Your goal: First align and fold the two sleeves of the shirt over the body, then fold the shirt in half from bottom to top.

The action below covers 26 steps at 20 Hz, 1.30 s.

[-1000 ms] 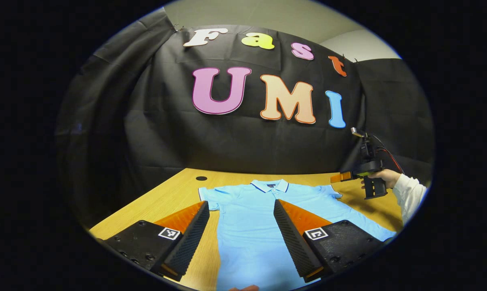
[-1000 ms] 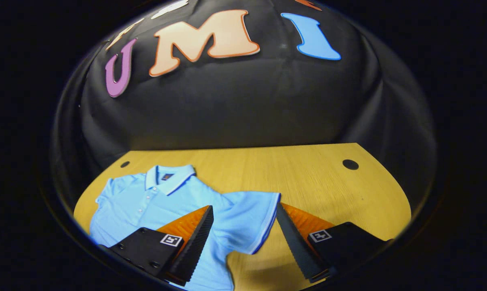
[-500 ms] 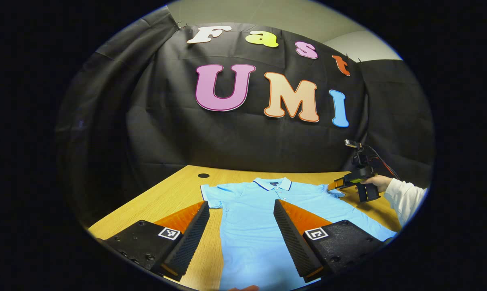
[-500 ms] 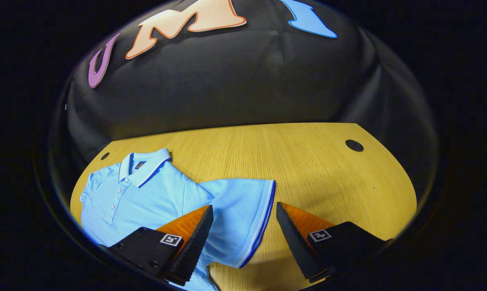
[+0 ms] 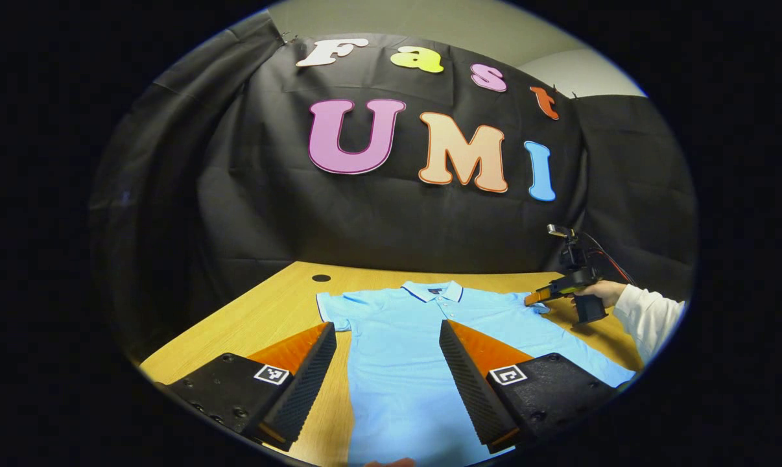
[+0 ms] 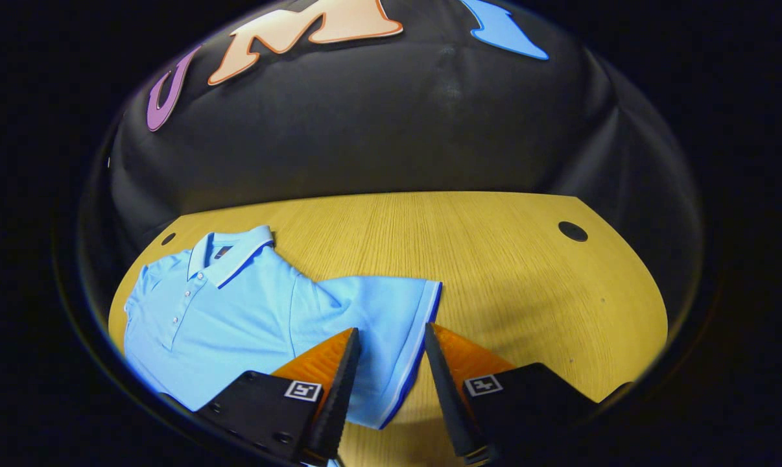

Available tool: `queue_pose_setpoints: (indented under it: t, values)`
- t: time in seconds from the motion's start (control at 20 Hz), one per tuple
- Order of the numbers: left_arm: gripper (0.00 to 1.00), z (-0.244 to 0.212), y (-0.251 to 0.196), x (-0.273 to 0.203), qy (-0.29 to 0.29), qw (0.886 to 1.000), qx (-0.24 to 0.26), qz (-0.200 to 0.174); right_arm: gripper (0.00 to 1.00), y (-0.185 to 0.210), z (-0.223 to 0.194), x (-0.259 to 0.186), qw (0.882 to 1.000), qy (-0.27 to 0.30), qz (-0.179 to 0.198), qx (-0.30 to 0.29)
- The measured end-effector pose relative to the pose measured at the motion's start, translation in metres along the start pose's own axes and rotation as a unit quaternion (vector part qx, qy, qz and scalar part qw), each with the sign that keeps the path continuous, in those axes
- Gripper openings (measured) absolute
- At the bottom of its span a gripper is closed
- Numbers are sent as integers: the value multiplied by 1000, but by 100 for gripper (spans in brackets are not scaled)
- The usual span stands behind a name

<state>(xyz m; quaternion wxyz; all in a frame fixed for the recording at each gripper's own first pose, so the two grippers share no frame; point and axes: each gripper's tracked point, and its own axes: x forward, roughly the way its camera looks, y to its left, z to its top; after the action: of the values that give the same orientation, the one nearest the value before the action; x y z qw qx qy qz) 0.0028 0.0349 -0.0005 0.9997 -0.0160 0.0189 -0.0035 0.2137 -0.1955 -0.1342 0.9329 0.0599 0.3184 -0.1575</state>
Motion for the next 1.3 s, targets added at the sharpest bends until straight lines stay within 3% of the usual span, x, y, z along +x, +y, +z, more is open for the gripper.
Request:
queue_pose_setpoints:
  t: [0.1,0.15,0.2,0.35,0.6,0.8,1.05,1.3]
  values:
    - [95,0,3,1,1,1000,0,1,34,4,-2,-4,1000,4,7,2]
    - [96,-1,3,1,2,1000,-1,0,28,7,-1,-6,1000,5,8,3]
    - [95,-2,2,2,4,1000,-3,0,14,8,-2,-6,1000,6,2,1]
    - [95,-7,-1,2,9,1000,-6,-7,1,9,0,-8,1000,5,-6,0]
    - [95,-5,-2,1,9,1000,-2,-13,2,16,12,-19,1000,-3,-4,20]
    - [96,-3,-2,0,7,1000,0,-14,2,48,49,-39,996,-50,38,65]
    - [95,-4,-5,1,5,1000,-3,-18,2,123,69,-61,982,-81,138,104]
    - [96,-8,-8,3,12,1000,-9,-23,2,204,50,-71,969,-65,217,103]
